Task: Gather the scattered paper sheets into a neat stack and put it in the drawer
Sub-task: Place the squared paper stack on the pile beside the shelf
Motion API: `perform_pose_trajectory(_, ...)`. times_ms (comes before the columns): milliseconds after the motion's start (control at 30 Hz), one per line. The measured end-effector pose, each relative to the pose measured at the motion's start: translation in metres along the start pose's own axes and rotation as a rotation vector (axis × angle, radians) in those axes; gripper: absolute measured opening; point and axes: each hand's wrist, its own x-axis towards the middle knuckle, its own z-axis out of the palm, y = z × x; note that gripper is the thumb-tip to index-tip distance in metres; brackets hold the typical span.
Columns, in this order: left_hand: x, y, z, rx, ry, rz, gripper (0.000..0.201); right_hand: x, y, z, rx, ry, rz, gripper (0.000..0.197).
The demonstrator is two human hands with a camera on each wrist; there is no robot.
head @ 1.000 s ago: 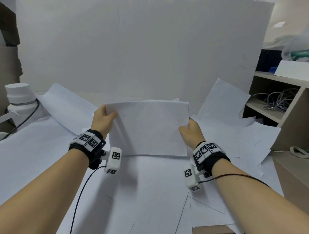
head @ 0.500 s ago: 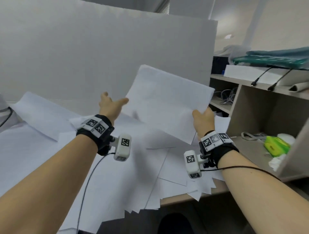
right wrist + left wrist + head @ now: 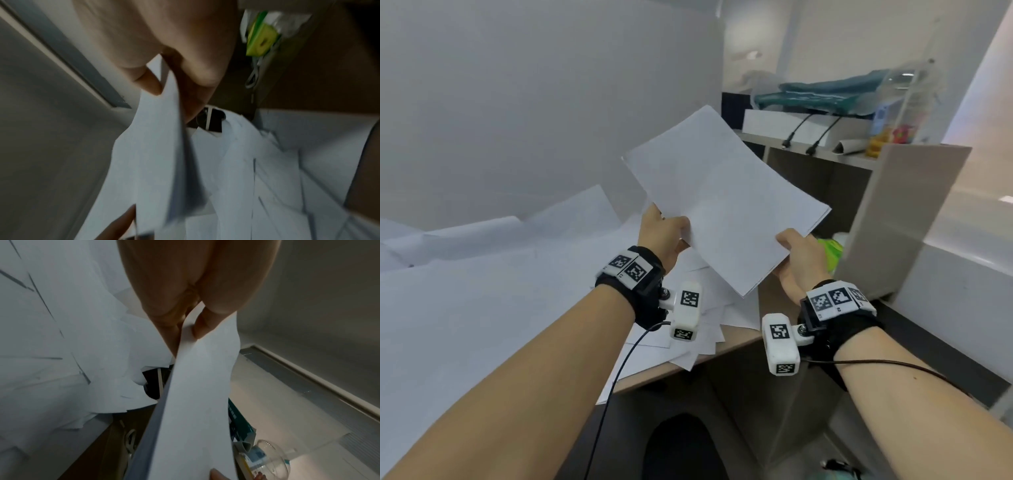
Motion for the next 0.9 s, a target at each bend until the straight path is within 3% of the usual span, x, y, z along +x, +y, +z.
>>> perform_pose_trajectory(133, 0.006, -0.02, 0.018, 0.041, -0.066, -0.055, 0.047, 0.011, -0.006, -0.04, -0.046, -0.017, 0.0, 0.027)
perform_pose_trajectory(267, 0.015, -0.041, 0.033, 0.084, -0.165, -0.222, 0.025, 0.024, -0.009, -0.065, -0.234, 0.119, -0.105, 0.023)
perform_pose_trajectory(300, 0.016, -0.048, 0.035, 0.121, -0.2, -0.275, 0.028, 0.028, -0.009, -0.071, -0.24, 0.159, -0.115, 0.022)
perform_pose_trajectory(400, 0.021, -0.076, 0.033, 0.405, -0.283, -0.393, 0.079, 0.04, -0.01, -0.084, -0.226, 0.243, -0.126, 0.021)
perform_pose_trajectory(533, 0.022, -0.112, 0.035, 1.133, -0.314, -0.342, 0.096, 0.051, -0.008, -0.098, -0.198, 0.304, -0.082, 0.021)
perform_pose_trajectory(633, 0.018, -0.13, 0.051, 1.569, -0.331, -0.418, 0.123, 0.053, -0.004, -0.1, -0.177, 0.316, -0.067, 0.02)
perform_pose_trajectory(733, 0.016, -0.145, 0.064, 1.718, -0.306, -0.491, 0.143, 0.051, -0.001, -0.1, -0.175, 0.321, -0.06, 0.021)
perform_pose_trajectory(900, 0.036, -0.168, 0.06, 1.757, -0.237, -0.498, 0.143, 0.049, -0.003, -0.103, -0.188, 0.313, -0.044, 0.024)
